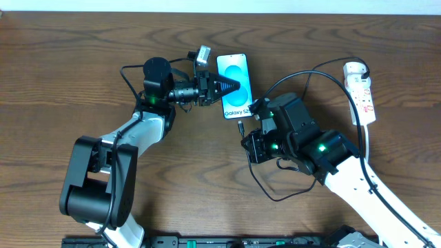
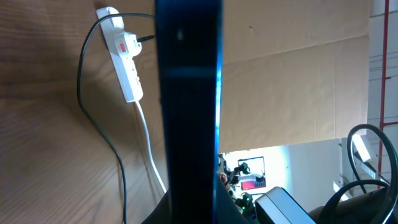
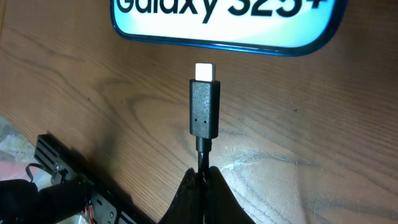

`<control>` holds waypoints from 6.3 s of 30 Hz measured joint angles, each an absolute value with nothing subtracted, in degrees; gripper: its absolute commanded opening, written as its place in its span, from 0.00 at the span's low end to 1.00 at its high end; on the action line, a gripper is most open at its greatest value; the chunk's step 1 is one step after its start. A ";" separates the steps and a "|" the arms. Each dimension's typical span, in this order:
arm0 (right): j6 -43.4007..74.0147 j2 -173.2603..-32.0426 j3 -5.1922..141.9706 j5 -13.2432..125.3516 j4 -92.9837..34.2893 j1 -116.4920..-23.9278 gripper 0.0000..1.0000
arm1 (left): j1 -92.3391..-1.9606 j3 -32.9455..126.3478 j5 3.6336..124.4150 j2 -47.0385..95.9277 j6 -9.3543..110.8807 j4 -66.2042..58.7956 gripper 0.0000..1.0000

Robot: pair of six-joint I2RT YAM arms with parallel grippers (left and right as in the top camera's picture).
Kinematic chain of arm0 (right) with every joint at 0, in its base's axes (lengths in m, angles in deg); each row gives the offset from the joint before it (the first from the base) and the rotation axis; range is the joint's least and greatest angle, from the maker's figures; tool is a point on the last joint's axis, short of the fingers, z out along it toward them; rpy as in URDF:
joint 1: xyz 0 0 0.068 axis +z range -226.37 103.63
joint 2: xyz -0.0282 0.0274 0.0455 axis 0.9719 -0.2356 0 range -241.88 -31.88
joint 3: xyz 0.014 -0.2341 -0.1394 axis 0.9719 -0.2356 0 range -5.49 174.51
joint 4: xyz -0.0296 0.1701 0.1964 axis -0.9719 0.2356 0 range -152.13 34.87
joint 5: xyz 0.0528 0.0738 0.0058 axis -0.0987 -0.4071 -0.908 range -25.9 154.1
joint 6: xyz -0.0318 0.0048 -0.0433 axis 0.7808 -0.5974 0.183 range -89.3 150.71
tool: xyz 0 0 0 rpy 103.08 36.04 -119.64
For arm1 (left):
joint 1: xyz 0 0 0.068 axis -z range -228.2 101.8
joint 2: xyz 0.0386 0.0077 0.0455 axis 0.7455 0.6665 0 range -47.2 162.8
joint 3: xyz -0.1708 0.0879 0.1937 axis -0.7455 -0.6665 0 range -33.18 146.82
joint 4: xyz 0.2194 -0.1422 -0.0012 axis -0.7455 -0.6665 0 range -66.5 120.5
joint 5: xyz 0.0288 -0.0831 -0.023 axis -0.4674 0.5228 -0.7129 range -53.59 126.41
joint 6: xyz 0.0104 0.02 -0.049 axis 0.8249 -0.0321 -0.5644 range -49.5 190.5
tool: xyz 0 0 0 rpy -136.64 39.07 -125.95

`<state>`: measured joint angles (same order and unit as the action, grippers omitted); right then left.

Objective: Plug charger to phone and switch on socket

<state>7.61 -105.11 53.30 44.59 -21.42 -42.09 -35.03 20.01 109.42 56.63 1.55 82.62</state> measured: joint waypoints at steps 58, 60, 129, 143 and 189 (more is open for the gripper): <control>4.23 -104.78 53.30 44.44 -21.93 -42.05 0.01 | -35.07 20.01 108.87 56.63 1.29 78.44 0.08; 4.16 -104.78 53.30 44.44 -21.99 -42.05 0.01 | -35.07 20.01 108.87 56.63 1.29 78.44 0.07; 3.05 -104.78 53.30 44.48 -23.81 -41.89 0.01 | -35.27 20.01 109.57 56.63 1.29 78.47 0.07; 2.83 -104.78 53.30 44.42 -23.94 -41.89 0.01 | -35.27 19.99 109.57 56.63 -0.46 78.47 0.08; 1.14 -104.78 53.30 44.50 -25.10 -41.89 0.01 | -35.27 20.01 109.60 56.63 -1.05 78.47 0.07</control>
